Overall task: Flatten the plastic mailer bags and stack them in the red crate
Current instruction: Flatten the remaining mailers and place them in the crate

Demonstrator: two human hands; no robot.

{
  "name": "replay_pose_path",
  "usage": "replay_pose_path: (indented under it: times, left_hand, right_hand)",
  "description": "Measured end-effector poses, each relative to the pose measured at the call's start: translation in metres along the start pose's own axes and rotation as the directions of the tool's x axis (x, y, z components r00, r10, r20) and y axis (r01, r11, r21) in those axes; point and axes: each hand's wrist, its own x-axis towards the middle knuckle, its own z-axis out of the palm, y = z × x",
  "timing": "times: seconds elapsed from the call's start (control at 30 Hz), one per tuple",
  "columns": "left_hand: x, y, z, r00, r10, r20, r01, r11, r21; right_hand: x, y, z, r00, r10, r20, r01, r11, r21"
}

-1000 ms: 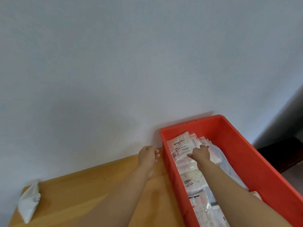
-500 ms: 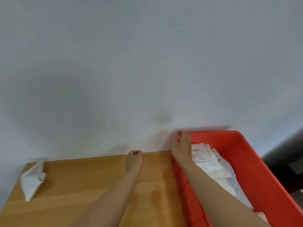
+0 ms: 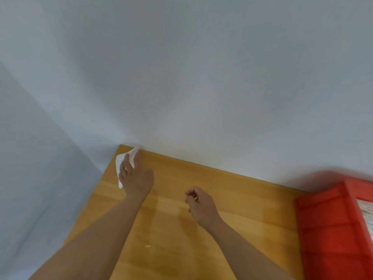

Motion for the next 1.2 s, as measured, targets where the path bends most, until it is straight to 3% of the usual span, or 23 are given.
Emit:
replay_pose_path:
  times: [0.1,0.23,0.3,0.37,0.43,0.5,0.57,0.6,0.67,0.77,0.87,1.0,1.2]
  left_hand:
    - [0.049,-0.026,0.001,0.998,0.001,-0.065,0.0,1.0,0.022]
    - [0.092,-0.059,0.021,0.974,-0.048,0.221,0.035,0.997,0.062]
    - [0.073,-0.065,0.032,0.947,0.076,0.312,-0.102,0.992,0.07]
    - [0.035,-0.069,0.048,0.911,0.282,0.299,-0.311,0.949,0.054]
    - [-0.011,-0.069,0.067,0.814,0.479,0.329,-0.516,0.856,0.03]
    - [-0.056,-0.073,0.08,0.629,0.625,0.462,-0.687,0.725,-0.045]
    - [-0.092,-0.085,0.093,0.467,0.697,0.543,-0.784,0.611,-0.109]
    - [-0.105,-0.092,0.096,0.448,0.714,0.537,-0.79,0.598,-0.136]
    - [-0.125,-0.099,0.098,0.502,0.735,0.455,-0.747,0.634,-0.201]
    - [-0.132,-0.093,0.097,0.653,0.709,0.268,-0.685,0.703,-0.19]
    - [-0.123,-0.094,0.103,0.781,0.555,0.284,-0.565,0.823,-0.056]
    - [-0.119,-0.104,0.117,0.742,0.555,0.375,-0.621,0.78,0.073]
    - [-0.125,-0.103,0.123,0.776,0.536,0.332,-0.603,0.785,0.142]
  right_hand:
    - [0.003,0.013,0.022,0.999,0.015,0.041,-0.015,1.0,0.007]
    - [0.009,0.029,0.029,0.999,0.03,0.025,-0.03,0.999,-0.015]
    - [0.011,0.033,0.028,0.999,0.03,-0.028,-0.031,0.999,-0.024]
    - [0.015,0.035,0.031,0.996,0.003,-0.09,-0.009,0.998,-0.059]
    - [0.018,0.036,0.032,0.983,-0.066,-0.174,0.039,0.988,-0.151]
    - [0.019,0.041,0.035,0.955,-0.202,-0.215,0.127,0.939,-0.319]
    - [0.017,0.054,0.035,0.924,-0.344,-0.169,0.218,0.834,-0.506]
    - [0.015,0.062,0.036,0.914,-0.387,-0.12,0.257,0.783,-0.567]
    - [0.008,0.083,0.039,0.917,-0.398,-0.013,0.305,0.723,-0.62]
    - [-0.001,0.111,0.049,0.918,-0.371,0.142,0.367,0.653,-0.662]
    - [0.003,0.114,0.057,0.894,-0.388,0.226,0.424,0.565,-0.708]
    - [0.026,0.107,0.071,0.853,-0.393,0.342,0.507,0.477,-0.718]
    - [0.036,0.128,0.079,0.861,-0.365,0.355,0.501,0.484,-0.717]
